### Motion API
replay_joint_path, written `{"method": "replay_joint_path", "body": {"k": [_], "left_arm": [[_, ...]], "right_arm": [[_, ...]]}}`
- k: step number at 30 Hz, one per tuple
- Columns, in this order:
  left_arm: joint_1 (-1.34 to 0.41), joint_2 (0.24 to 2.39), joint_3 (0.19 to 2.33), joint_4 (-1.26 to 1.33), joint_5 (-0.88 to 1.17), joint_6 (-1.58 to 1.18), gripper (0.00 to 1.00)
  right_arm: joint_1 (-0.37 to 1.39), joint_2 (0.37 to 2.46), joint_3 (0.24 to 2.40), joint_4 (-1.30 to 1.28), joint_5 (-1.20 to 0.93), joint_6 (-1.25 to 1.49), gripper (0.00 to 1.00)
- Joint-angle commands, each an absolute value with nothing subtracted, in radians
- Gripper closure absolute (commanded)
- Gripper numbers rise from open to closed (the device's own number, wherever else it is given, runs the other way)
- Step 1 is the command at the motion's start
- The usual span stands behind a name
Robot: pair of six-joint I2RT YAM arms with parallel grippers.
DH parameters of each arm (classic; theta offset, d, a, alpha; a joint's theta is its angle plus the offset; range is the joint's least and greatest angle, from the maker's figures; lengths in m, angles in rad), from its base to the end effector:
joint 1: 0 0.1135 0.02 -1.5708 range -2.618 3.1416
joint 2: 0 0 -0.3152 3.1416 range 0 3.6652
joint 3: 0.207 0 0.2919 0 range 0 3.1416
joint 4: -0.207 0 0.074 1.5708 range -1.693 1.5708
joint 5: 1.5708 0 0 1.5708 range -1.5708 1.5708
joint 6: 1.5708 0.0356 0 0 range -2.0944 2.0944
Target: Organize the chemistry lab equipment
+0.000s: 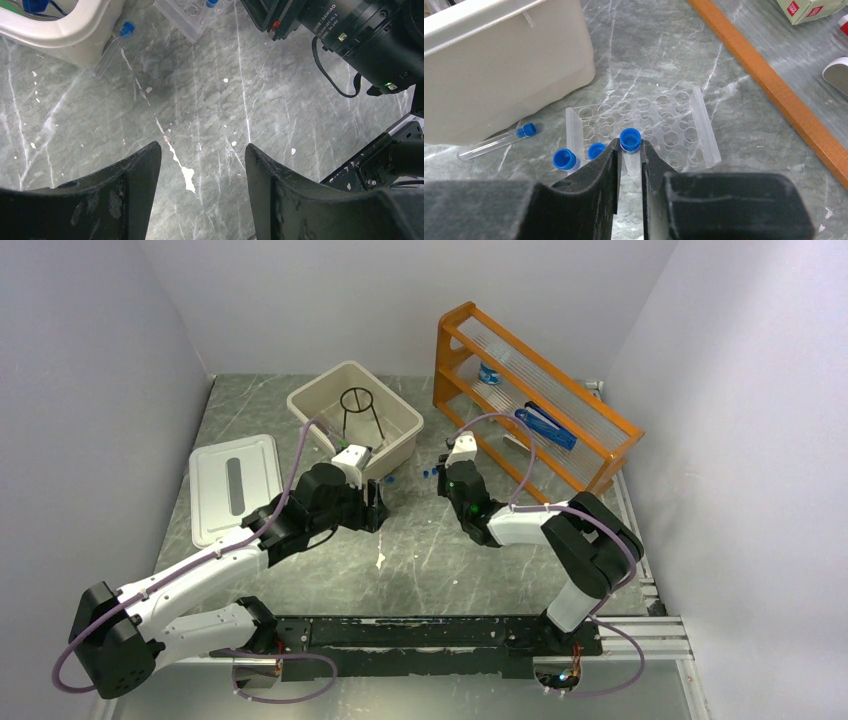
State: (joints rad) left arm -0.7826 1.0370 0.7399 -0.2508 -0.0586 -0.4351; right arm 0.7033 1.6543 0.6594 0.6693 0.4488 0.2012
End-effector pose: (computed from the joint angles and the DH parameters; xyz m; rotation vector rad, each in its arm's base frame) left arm 0.1744 -0.1705 0.3015 0.3430 2.1622 -0.6500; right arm 0.2790 0.2163 0.1868 -0.1654 1.8606 0.1998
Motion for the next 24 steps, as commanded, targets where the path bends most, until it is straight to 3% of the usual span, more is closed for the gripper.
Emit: {"method": "replay_joint_path", "body": {"k": [1, 8, 13, 24], "left_arm": [[-0.788, 1.026, 0.761, -0.221, -0.075, -0.446, 0.34], [-0.788, 1.031, 0.762, -0.219, -0.073, -0.446, 0.34], [-0.788, 1.028, 0.762, -0.221, -0.074, -0.446, 0.35], [-0.788, 1.025, 0.76, -0.217, -0.073, -0.449, 0.34]], "right_arm": [[0.7, 1.66, 0.643, 0.721, 0.457, 0.18, 0.78], [0.701, 1.661, 0.623, 0.751, 0.445, 0.155, 0.74], [0.701, 1.644, 0.619, 0.742, 0.431, 0.159, 0.65], [0.699, 1.446, 0.646, 0.551, 0.479, 0.243, 0.57]]}}
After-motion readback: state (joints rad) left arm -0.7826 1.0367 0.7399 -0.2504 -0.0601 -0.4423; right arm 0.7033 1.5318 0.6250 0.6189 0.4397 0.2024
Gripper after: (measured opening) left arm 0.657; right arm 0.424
